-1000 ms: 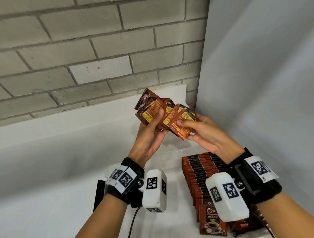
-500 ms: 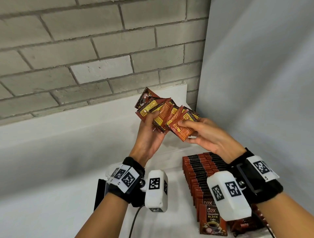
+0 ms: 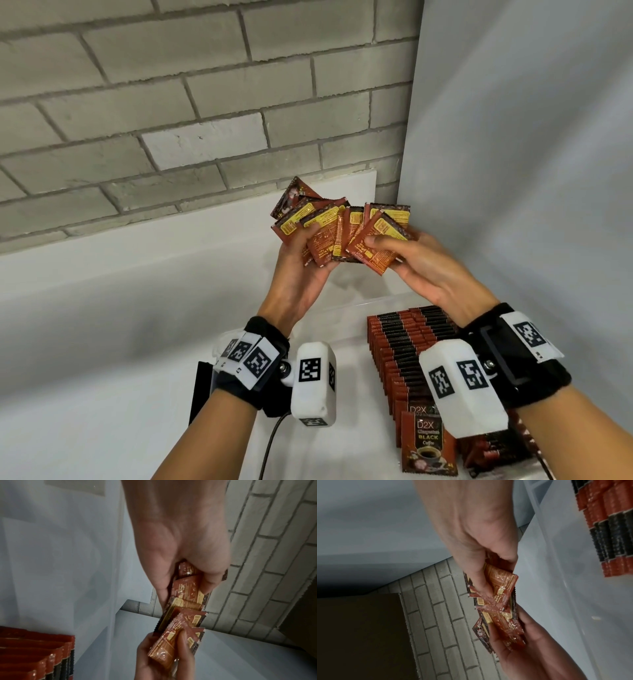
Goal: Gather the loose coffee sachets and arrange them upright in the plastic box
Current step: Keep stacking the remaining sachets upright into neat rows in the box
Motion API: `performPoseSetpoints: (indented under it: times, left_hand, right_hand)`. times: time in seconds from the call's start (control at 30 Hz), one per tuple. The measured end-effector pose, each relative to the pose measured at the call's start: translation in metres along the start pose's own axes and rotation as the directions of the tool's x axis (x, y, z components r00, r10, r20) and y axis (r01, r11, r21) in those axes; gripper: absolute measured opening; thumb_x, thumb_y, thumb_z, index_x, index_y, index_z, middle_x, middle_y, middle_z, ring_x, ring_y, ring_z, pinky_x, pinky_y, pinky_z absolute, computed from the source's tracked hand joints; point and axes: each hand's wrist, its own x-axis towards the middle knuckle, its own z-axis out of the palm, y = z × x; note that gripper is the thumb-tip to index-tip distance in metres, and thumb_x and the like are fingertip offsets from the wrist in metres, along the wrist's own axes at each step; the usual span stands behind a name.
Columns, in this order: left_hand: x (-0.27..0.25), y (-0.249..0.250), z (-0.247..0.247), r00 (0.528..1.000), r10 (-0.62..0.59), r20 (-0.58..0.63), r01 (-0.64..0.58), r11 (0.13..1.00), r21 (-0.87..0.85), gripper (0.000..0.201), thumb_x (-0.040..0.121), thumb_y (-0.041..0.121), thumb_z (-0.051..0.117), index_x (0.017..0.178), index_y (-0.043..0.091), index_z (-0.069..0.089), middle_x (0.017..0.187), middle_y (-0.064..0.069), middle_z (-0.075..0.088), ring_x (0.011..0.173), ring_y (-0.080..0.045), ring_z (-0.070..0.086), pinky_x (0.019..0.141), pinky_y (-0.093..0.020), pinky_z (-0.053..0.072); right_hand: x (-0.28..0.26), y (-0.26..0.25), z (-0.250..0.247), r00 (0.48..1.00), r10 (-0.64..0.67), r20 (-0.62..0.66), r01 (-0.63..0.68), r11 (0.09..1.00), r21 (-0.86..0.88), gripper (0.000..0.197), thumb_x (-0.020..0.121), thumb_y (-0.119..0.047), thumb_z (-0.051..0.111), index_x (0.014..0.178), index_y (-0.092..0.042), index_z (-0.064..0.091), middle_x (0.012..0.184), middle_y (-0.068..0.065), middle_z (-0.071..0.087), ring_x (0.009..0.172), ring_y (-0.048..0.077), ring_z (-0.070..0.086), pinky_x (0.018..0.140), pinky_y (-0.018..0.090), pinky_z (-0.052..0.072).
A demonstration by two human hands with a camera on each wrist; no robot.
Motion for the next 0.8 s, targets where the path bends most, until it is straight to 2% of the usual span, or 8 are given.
performPoseSetpoints:
  times: [0.1, 0.2, 0.33, 0.43, 0.5, 0.57, 0.7, 0.8]
  left_hand:
    - [0.000, -0.003, 0.000, 1.000, 0.012, 0.010, -0.013, 0.995, 0.098, 0.039, 0.094, 0.005, 0.052, 0.133, 0.000, 0.049, 0.126, -0.021, 0.060, 0.108, -0.031, 0.062, 0.094, -0.049, 0.052]
    - [0.000, -0.005, -0.001, 1.000, 0.013, 0.010, -0.014, 0.993, 0.120, 0.041, 0.090, 0.000, 0.056, 0.130, -0.002, 0.051, 0.124, -0.024, 0.061, 0.108, -0.034, 0.063, 0.086, -0.046, 0.055]
    - [0.001, -0.006, -0.003, 1.000, 0.008, -0.024, -0.004, 0.988, 0.155, 0.042, 0.088, -0.002, 0.059, 0.129, -0.004, 0.052, 0.125, -0.027, 0.060, 0.112, -0.039, 0.061, 0.091, -0.048, 0.054]
    - [-0.001, -0.005, 0.001, 1.000, 0.005, -0.020, -0.002, 0.986, 0.167, 0.044, 0.087, 0.003, 0.060, 0.129, -0.003, 0.052, 0.122, -0.024, 0.062, 0.109, -0.035, 0.063, 0.086, -0.046, 0.056]
    - [-0.002, -0.005, 0.003, 1.000, -0.006, -0.017, 0.008, 0.988, 0.155, 0.044, 0.091, 0.016, 0.058, 0.132, 0.001, 0.052, 0.122, -0.020, 0.064, 0.107, -0.031, 0.065, 0.083, -0.044, 0.056]
    - [-0.001, -0.004, 0.004, 0.999, -0.015, -0.037, 0.020, 0.991, 0.133, 0.043, 0.097, 0.025, 0.052, 0.135, 0.004, 0.049, 0.125, -0.018, 0.063, 0.113, -0.031, 0.062, 0.088, -0.045, 0.055]
    - [0.000, -0.004, 0.002, 0.999, -0.016, -0.045, 0.020, 0.996, 0.093, 0.039, 0.099, 0.022, 0.048, 0.135, 0.005, 0.049, 0.124, -0.016, 0.064, 0.113, -0.026, 0.063, 0.089, -0.041, 0.055]
    - [0.001, -0.005, 0.001, 1.000, -0.011, 0.001, 0.010, 0.996, 0.087, 0.031, 0.099, 0.017, 0.047, 0.128, 0.009, 0.053, 0.117, -0.011, 0.068, 0.107, -0.023, 0.065, 0.090, -0.039, 0.055]
  right_hand:
    - [-0.001, 0.002, 0.001, 0.999, -0.043, 0.021, 0.045, 0.995, -0.091, 0.039, 0.074, 0.006, 0.071, 0.110, -0.005, 0.061, 0.100, 0.007, 0.074, 0.095, 0.018, 0.070, 0.079, 0.024, 0.055]
    - [-0.003, 0.007, 0.004, 0.996, -0.080, 0.037, 0.086, 0.972, -0.217, 0.033, 0.075, 0.001, 0.074, 0.104, -0.012, 0.064, 0.102, 0.005, 0.073, 0.098, 0.017, 0.069, 0.083, 0.026, 0.053]
    - [-0.003, 0.012, 0.005, 0.995, -0.082, 0.060, 0.096, 0.948, -0.303, 0.030, 0.076, -0.003, 0.075, 0.101, -0.016, 0.066, 0.101, 0.002, 0.073, 0.098, 0.016, 0.068, 0.086, 0.026, 0.052]
    - [-0.003, 0.013, 0.005, 0.994, -0.073, 0.076, 0.093, 0.946, -0.312, 0.027, 0.078, -0.004, 0.073, 0.102, -0.016, 0.067, 0.101, 0.002, 0.074, 0.097, 0.016, 0.069, 0.084, 0.026, 0.053]
    - [-0.002, 0.013, 0.005, 0.995, -0.069, 0.071, 0.087, 0.952, -0.294, 0.025, 0.081, -0.003, 0.070, 0.103, -0.015, 0.066, 0.102, 0.003, 0.073, 0.097, 0.017, 0.069, 0.085, 0.027, 0.053]
    - [-0.001, 0.011, 0.005, 0.998, -0.043, 0.055, 0.054, 0.974, -0.219, 0.023, 0.083, -0.002, 0.067, 0.102, -0.014, 0.065, 0.102, 0.004, 0.073, 0.097, 0.017, 0.068, 0.087, 0.028, 0.052]
    - [0.003, 0.009, 0.003, 0.997, 0.055, 0.046, -0.055, 0.998, 0.005, 0.025, 0.082, 0.000, 0.066, 0.105, -0.009, 0.062, 0.100, 0.005, 0.074, 0.095, 0.015, 0.069, 0.088, 0.030, 0.052]
    - [0.003, 0.009, 0.003, 0.996, 0.074, 0.050, -0.077, 0.996, 0.051, 0.027, 0.083, -0.001, 0.066, 0.108, -0.009, 0.061, 0.103, 0.006, 0.073, 0.097, 0.017, 0.068, 0.088, 0.030, 0.052]
